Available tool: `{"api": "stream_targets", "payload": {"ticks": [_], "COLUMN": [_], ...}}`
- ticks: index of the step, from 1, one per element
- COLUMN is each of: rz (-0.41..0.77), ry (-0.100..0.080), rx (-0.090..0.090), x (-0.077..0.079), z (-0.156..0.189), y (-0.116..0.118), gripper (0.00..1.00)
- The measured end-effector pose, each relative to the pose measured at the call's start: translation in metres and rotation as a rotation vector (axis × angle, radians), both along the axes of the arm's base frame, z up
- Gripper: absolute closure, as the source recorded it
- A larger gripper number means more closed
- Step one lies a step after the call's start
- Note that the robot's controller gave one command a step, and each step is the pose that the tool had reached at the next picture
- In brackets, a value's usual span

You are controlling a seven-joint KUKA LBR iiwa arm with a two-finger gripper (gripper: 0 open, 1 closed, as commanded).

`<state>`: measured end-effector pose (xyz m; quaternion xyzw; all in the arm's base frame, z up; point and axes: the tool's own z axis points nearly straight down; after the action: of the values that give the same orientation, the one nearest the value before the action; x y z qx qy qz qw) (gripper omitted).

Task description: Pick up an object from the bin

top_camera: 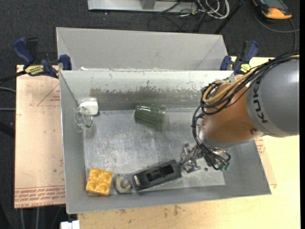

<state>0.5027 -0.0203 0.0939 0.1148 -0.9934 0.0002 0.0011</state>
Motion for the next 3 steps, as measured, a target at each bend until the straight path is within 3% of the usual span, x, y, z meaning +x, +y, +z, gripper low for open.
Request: {"api": "stream_targets", "payload": {"ticks": [1,2,3], "rz": [0.001,0.001,0.117], "ry": [-0.002,-0.002,-0.003], "rx": [0.002,0.002,-0.001], "x": [0.001,0.001,0.004], "z": [0.000,0.000,-0.006], "y": [0.001,0.001,0.016], "gripper": [0.00,0.00,0.00]}}
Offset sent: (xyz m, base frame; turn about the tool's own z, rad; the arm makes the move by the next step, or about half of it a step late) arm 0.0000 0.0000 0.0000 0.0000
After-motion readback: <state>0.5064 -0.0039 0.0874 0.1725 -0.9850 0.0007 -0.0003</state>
